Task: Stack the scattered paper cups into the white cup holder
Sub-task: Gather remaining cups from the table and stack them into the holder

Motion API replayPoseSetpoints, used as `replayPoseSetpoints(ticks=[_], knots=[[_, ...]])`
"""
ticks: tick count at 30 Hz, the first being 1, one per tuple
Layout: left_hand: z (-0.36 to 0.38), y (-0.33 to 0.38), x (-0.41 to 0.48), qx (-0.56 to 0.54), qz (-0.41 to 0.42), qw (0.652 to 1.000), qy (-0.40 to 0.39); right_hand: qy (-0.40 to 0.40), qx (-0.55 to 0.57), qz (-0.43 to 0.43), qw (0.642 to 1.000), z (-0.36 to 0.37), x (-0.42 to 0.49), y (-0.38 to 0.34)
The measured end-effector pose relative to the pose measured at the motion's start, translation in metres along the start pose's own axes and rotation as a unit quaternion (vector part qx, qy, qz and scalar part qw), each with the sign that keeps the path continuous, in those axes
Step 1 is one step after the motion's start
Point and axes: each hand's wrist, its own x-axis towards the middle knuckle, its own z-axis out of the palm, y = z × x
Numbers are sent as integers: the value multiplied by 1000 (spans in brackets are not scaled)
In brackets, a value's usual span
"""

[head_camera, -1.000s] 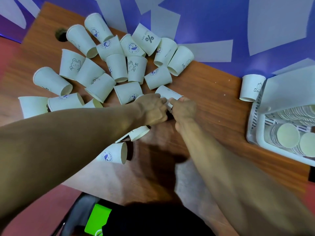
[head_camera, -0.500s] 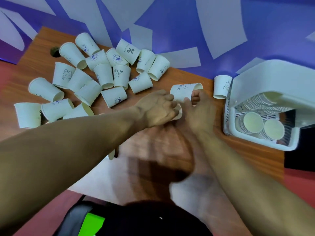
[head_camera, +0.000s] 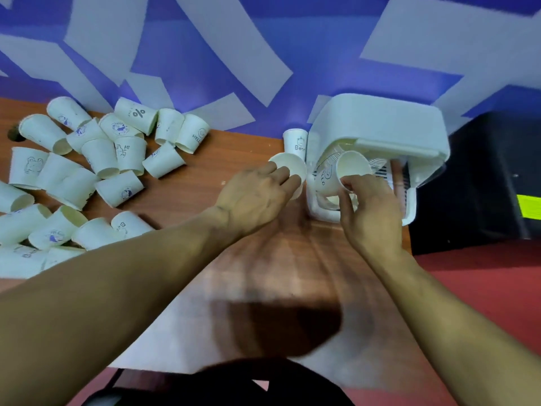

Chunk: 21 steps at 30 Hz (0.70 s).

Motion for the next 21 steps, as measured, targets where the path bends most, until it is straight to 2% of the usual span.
replayPoseSetpoints(ticks=[4,8,12,21], knots=[[2,40,30,-1,-23,1000,-11,11,-14,21,1000,-22,-11,41],[10,60,56,-12,-37,999,10,15,-20,46,999,-32,-14,76],[22,73,75,-7,-40,999,7,16,-4,40,999,-28,-16,101],[61,82,86,2,-42,997,-64,-19,2,4,1000,7,-16,117]])
